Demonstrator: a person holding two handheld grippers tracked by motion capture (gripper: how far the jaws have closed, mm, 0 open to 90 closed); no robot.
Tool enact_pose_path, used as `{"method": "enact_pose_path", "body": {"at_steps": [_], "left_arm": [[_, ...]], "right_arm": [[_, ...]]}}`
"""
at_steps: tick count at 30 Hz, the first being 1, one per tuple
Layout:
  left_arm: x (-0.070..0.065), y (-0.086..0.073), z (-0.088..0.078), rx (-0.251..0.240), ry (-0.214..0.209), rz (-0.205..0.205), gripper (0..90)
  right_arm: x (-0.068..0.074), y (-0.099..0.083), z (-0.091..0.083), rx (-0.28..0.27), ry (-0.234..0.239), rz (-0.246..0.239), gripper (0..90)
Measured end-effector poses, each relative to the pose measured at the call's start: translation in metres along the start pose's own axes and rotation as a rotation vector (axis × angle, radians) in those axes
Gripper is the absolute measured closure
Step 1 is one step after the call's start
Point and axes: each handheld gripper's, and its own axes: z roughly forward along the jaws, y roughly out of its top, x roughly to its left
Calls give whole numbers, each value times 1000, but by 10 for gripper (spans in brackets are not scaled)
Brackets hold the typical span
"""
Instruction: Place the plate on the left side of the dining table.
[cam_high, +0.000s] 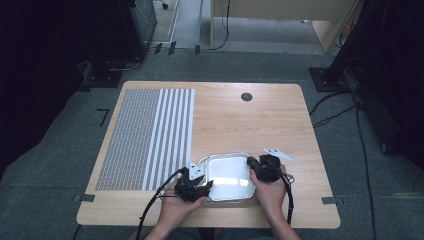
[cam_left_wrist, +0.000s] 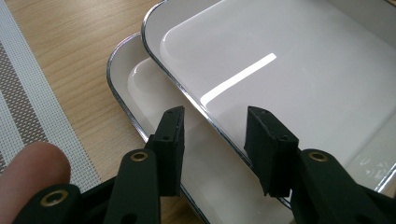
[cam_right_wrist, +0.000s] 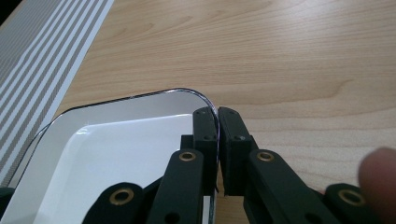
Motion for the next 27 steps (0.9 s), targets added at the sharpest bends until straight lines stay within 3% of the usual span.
{"method": "enact_pose_path", "body": {"at_steps": [4, 10, 27], "left_arm": [[2, 1, -3, 9, -30, -34, 566], [-1, 0, -4, 24, -71, -45, 604], [0, 4, -9, 13, -60, -80, 652]], "right_arm": [[-1, -2, -1, -10, -6, 36, 881], [-2, -4, -2, -19, -9, 75, 882], [1, -1, -8, -43, -13, 121, 891]]}}
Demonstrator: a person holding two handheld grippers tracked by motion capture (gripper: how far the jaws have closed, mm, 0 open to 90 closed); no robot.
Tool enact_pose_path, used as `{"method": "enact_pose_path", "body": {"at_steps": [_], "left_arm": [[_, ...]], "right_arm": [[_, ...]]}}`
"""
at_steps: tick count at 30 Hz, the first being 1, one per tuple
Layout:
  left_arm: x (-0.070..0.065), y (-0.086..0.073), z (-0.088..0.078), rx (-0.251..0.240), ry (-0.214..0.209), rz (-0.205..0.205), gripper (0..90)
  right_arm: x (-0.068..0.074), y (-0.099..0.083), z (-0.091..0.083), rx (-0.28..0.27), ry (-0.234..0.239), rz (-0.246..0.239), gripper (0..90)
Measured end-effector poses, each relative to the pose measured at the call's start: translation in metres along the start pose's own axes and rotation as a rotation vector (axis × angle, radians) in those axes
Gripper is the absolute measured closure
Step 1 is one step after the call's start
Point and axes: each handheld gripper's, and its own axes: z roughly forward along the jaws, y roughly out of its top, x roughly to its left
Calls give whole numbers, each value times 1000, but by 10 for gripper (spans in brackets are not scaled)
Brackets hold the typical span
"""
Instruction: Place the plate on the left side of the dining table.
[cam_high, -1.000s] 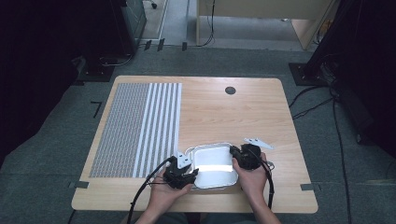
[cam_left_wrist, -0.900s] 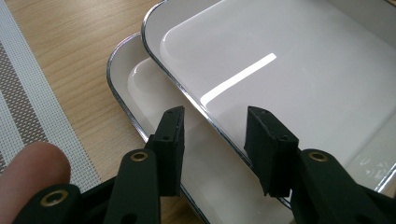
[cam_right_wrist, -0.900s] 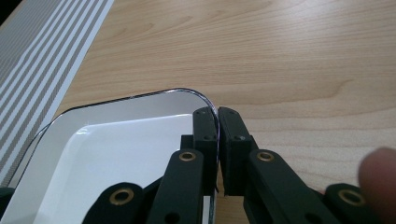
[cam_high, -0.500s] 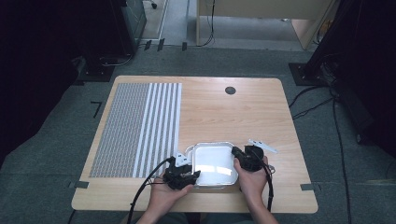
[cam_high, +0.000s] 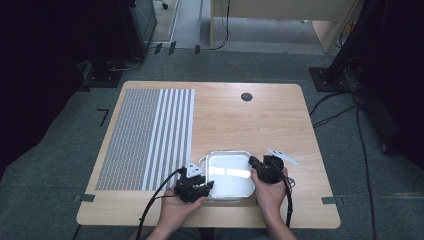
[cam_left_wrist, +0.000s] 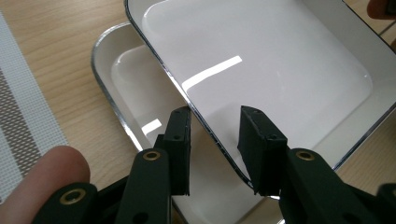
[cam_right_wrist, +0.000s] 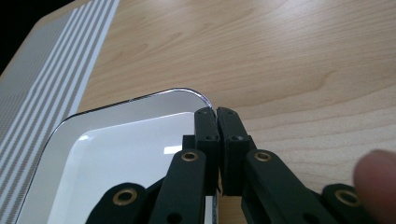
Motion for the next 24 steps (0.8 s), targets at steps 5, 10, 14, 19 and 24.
{"method": "enact_pose_path", "body": {"at_steps": [5, 10, 14, 19, 24], "left_arm": [[7, 3, -9, -26, -2, -32, 671], [15, 6, -17, -50, -11, -60, 684], [25, 9, -23, -65, -6, -77, 698], [35, 11, -30, -77, 13, -88, 709], [51, 13, -41, -100, 39, -115, 734]], "right_arm": [[9, 5, -3, -14, 13, 6, 892], [19, 11, 0, -22, 19, 0, 894], [28, 17, 3, -19, 24, 2, 895], [41, 22, 10, -12, 32, -3, 895], [58, 26, 20, -10, 47, -1, 896]]}}
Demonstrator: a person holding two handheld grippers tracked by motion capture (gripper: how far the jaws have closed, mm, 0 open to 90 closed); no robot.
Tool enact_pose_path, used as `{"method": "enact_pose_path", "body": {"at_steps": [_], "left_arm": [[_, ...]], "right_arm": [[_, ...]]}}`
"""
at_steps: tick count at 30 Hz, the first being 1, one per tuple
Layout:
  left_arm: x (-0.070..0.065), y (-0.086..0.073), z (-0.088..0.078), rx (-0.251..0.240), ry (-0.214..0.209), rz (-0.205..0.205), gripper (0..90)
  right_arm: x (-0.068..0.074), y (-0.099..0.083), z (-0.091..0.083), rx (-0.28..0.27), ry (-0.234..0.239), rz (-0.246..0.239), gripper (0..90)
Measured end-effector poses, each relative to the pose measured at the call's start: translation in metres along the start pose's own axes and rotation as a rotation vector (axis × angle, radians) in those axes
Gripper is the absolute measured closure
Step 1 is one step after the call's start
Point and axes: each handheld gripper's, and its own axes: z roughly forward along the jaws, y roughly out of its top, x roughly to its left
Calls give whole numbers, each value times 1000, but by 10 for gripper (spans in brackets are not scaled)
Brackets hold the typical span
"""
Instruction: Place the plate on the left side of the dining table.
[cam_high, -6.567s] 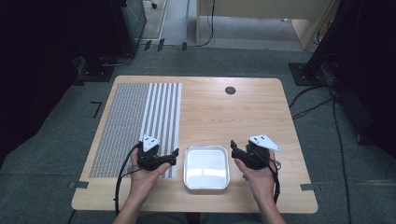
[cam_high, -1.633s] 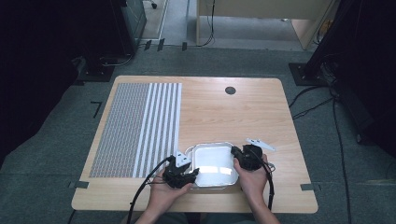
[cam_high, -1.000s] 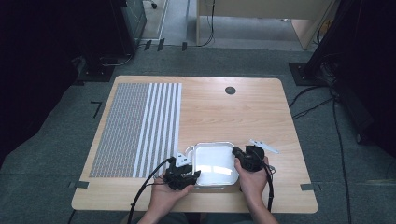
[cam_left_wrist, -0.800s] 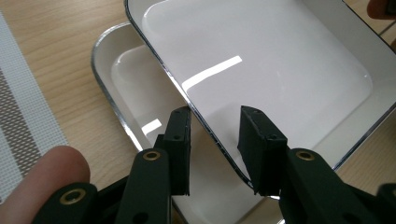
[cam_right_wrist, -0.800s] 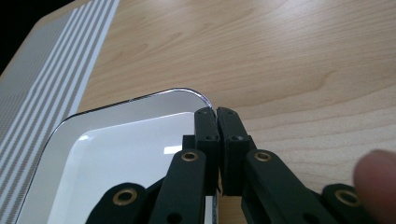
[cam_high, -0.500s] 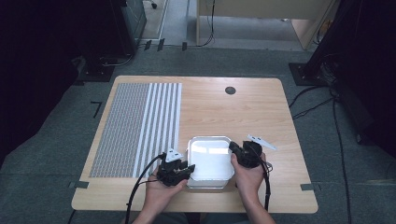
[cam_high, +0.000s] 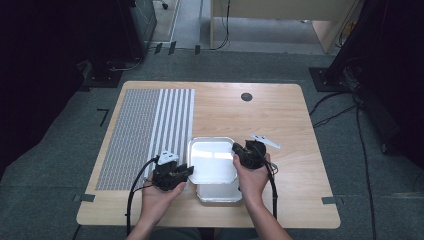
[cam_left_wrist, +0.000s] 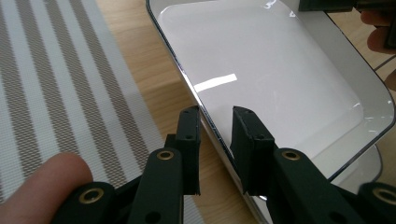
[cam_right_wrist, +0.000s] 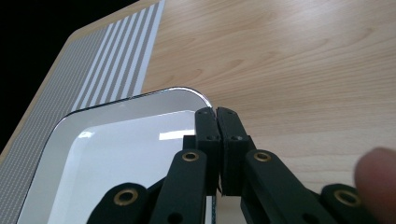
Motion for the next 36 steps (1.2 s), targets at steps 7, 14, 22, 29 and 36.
{"method": "enact_pose_path", "body": {"at_steps": [7, 14, 22, 29, 36], "left_arm": [[24, 7, -14, -20, 29, -41, 746], [48, 12, -32, -42, 64, -65, 755], [83, 12, -45, -52, 95, -117, 773], [110, 13, -54, -58, 122, -154, 790], [133, 17, -57, -55, 158, -167, 809]], "right_arm": [[25, 6, 15, 13, 17, -8, 896], [56, 13, 33, 23, 50, -11, 895], [86, 14, 57, 56, 77, -7, 894], [109, 12, 80, 76, 95, -4, 894], [129, 13, 96, 86, 105, -16, 893]]}}
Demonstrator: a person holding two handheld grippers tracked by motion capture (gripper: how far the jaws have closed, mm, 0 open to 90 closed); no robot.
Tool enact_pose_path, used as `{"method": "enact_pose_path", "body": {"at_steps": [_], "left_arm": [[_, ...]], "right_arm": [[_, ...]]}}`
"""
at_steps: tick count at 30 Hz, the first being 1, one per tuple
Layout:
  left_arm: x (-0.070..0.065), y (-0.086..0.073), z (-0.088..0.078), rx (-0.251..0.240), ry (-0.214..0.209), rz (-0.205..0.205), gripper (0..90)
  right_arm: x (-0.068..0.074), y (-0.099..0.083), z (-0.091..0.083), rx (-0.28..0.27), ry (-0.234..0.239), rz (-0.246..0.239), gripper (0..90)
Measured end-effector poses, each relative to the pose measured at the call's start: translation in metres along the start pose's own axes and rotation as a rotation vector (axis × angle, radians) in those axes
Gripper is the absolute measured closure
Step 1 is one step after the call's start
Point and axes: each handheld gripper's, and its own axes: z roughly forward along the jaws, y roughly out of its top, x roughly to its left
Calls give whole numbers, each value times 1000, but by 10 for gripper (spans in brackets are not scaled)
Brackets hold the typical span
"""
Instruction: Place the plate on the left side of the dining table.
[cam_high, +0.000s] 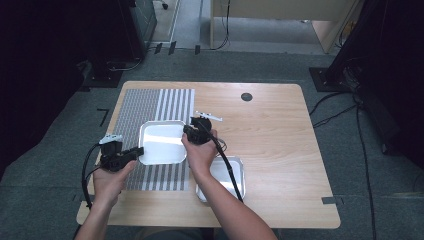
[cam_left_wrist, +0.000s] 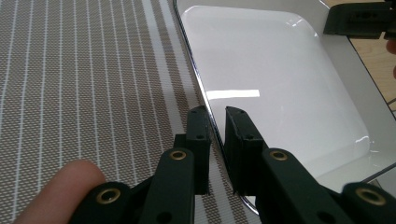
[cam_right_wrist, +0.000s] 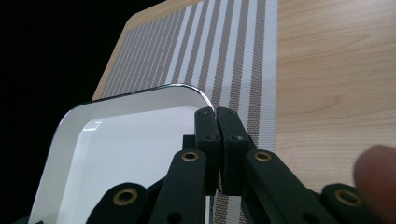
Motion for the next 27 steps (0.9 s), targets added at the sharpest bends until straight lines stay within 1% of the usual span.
{"method": "enact_pose_path", "body": {"at_steps": [1, 2, 10, 14, 16, 18, 19, 20, 22, 23, 25, 27], "left_arm": [[0, 0, 0, 0, 0, 0, 811], [4, 2, 1, 3, 11, -1, 813], [20, 5, 6, 13, 41, -10, 820], [29, 7, 11, 24, 52, -19, 823], [32, 8, 14, 30, 58, -23, 825], [35, 9, 18, 42, 75, -20, 827], [35, 9, 18, 42, 75, -20, 828], [38, 11, 22, 48, 83, -21, 829], [43, 13, 25, 48, 83, -32, 832], [45, 13, 26, 47, 84, -41, 835], [47, 14, 28, 53, 87, -43, 839], [52, 18, 33, 57, 102, -47, 843]], "right_arm": [[0, 0, 0, 0, 0, 0, 893], [3, 1, 6, 5, 1, -2, 894], [11, 2, 25, 26, -1, 2, 893], [16, 4, 36, 37, -6, -8, 893], [17, 5, 42, 39, -9, -16, 894], [18, 5, 49, 45, -18, -17, 895], [18, 5, 49, 45, -18, -17, 895], [18, 5, 55, 52, -23, -11, 895], [18, 6, 60, 61, -24, -9, 895], [18, 7, 63, 62, -24, -6, 895], [19, 7, 65, 65, -23, -2, 895], [21, 9, 73, 75, -32, 5, 895]]}}
